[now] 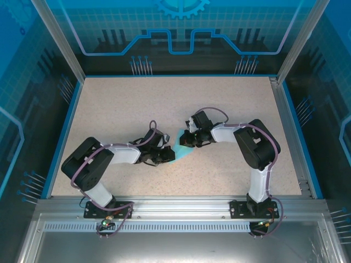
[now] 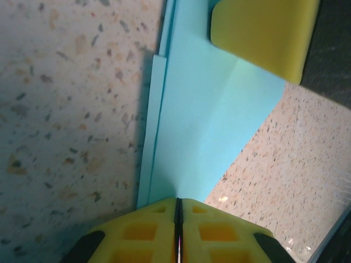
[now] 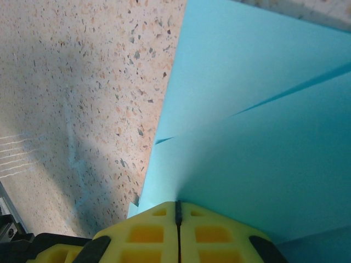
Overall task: Fold a paper plane with a square sheet of paper (pick it up from the middle)
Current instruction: Fourth fold the wing at the center of the table.
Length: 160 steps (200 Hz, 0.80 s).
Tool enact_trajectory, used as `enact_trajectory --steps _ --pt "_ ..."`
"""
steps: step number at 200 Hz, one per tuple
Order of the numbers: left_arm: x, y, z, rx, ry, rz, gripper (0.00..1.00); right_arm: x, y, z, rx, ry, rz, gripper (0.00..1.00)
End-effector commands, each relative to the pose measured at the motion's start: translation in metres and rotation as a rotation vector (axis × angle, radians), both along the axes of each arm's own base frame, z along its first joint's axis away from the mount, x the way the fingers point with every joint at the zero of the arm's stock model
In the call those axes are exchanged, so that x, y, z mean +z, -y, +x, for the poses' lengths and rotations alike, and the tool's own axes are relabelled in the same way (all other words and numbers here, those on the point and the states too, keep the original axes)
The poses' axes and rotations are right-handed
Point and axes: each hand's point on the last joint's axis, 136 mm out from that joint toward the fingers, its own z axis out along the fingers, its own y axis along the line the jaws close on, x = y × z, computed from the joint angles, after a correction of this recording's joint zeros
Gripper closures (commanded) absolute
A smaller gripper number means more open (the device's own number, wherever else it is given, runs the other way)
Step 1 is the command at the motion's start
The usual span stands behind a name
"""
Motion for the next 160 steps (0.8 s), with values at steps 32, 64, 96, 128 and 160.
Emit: enact_trajectory --steps 32,64,96,128,160 --pt "-0.026 -0.032 -0.051 -0.031 -0.154 0.116 0.88 -0.037 0.03 -0.011 -0.043 -0.092 -0.139 0.93" --pt "-0.014 -0.034 -0.051 -0.023 -0.128 0.11 0.88 -0.035 0.03 -0.011 -0.045 -0.09 -0.134 0.93" --pt "0.009 -0.036 -0.043 0.003 -0.064 0.099 0.86 -0.035 0.03 -0.011 -0.05 -0.091 -0.135 0.93" --pt "0.034 -0.03 -0.027 0.019 0.003 0.067 0.85 -0.033 0.03 -0.011 -0.049 -0.093 -0.133 0.93" --pt "0.051 -0.018 -0.005 0.03 0.047 0.018 0.85 -0.03 0.03 -0.01 -0.054 -0.091 -0.126 0.92"
